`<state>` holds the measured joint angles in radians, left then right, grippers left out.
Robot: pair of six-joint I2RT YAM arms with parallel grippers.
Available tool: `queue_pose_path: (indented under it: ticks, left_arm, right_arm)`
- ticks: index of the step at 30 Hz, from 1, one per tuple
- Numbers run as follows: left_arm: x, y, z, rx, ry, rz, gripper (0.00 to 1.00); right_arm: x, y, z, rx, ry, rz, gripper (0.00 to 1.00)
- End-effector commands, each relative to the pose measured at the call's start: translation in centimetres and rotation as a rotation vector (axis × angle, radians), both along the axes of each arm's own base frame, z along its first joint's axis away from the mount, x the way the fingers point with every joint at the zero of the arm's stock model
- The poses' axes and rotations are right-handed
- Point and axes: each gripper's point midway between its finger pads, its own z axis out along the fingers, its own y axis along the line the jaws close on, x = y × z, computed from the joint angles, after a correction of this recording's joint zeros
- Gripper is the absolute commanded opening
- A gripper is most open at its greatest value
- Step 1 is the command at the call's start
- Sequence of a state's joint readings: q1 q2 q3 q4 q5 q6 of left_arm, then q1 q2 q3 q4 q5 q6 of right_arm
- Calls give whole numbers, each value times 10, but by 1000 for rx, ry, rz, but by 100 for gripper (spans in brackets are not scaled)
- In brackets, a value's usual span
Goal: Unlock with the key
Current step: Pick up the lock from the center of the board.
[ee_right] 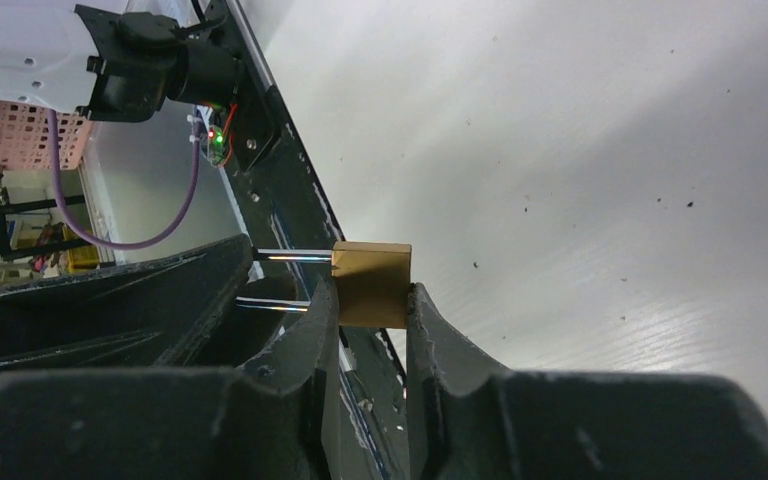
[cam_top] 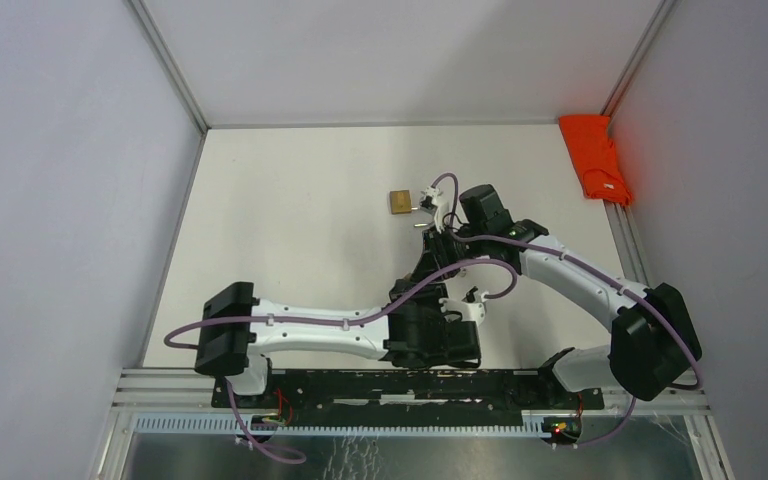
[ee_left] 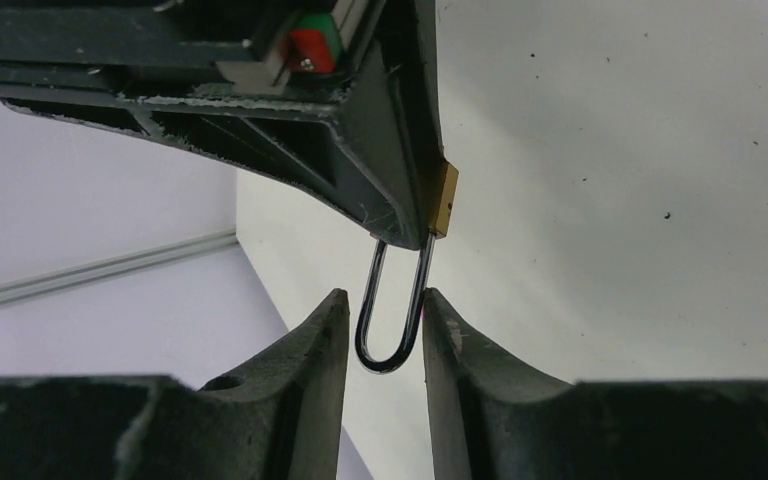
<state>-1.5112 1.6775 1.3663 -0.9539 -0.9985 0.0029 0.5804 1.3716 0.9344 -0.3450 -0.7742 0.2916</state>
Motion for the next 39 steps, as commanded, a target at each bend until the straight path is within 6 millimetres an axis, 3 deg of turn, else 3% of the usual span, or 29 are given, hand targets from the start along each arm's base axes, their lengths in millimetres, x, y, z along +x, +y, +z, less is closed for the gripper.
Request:
queue_pose_path:
  ticks: [1,13,20,26,32,35,39]
  left_arm:
    - [-1,-4,18,34,-32,-26,40]
    - [-4,-8,-16,167,-51,-35,43]
    - [-1,-12,-8,155,-84,-33,43]
    - [-2,-22,3,202,-189,-30,42]
    - [-3,-26,-3,220,-181,-39,41]
    - [-4,-25,-4,219,-173,-43,38]
    - [-4,-27,-1,200,-160,-49,21]
  right_arm:
    - [-7,1,17,30,-24,58,0]
    - [-24,-2,14,26,-16,148,0]
    - [-38,4,26,55,-43,216,0]
    - [-40,5,16,28,-22,216,0]
    - [-42,10,23,51,-35,230,0]
    - [-46,11,27,60,-42,239,0]
    - [-48,11,26,59,-42,245,0]
